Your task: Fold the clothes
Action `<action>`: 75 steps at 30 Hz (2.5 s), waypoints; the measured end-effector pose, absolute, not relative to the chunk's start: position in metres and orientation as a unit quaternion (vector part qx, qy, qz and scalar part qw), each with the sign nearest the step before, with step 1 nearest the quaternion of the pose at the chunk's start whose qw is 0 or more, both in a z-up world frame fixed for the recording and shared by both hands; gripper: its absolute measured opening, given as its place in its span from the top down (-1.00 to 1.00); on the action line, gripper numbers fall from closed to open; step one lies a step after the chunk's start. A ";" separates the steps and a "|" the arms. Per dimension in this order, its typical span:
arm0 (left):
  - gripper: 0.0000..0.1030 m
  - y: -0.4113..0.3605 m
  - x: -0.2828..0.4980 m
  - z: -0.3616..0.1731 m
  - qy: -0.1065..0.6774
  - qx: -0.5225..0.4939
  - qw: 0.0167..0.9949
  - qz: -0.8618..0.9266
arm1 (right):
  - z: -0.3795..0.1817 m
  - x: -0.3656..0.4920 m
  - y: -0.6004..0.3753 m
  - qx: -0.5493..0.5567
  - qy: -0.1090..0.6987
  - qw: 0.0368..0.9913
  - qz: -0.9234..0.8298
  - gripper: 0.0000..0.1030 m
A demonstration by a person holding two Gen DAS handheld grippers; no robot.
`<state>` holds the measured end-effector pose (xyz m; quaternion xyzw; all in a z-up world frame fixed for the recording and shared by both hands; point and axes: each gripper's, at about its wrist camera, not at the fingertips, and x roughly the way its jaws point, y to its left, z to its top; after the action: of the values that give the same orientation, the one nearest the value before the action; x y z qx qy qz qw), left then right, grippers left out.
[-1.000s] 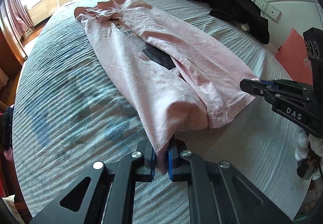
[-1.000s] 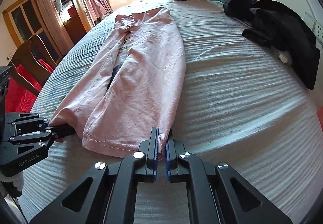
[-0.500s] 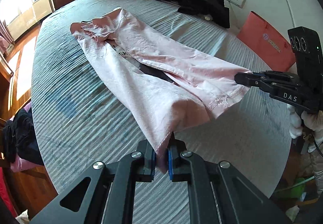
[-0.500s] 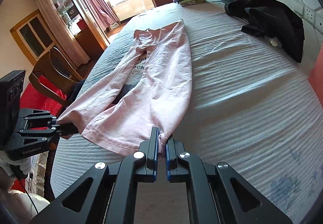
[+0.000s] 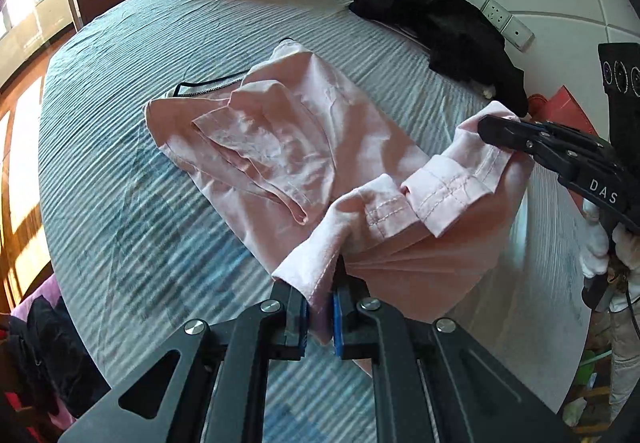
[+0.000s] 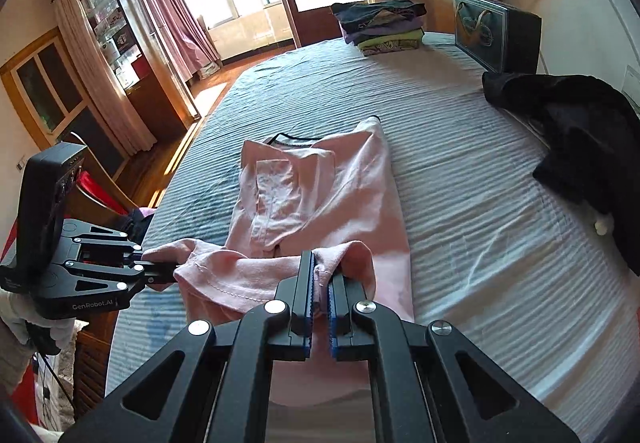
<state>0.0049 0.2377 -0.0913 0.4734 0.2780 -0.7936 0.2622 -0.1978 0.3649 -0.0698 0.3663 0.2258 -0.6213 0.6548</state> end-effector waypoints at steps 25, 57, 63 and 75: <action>-0.73 0.135 0.008 -0.103 0.180 0.489 0.213 -0.826 | -0.080 -0.184 0.384 0.448 0.151 0.486 -0.735 -0.01; 0.44 0.051 -0.163 -0.159 0.052 0.558 0.013 -0.828 | -0.111 -0.151 0.371 0.525 -0.052 0.255 -0.810 0.26; 0.46 0.050 -0.164 -0.152 0.021 0.553 0.016 -0.833 | -0.110 -0.181 0.363 0.526 -0.022 0.285 -0.801 0.26; 0.46 0.029 -0.159 -0.156 0.030 0.560 -0.004 -0.828 | -0.124 -0.213 0.326 0.521 0.079 0.392 -0.754 -0.12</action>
<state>-0.1593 0.0292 -0.1561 0.5599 0.0295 -0.8280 -0.0040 -0.2135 0.3256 -0.1239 0.5208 0.0790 -0.7543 0.3919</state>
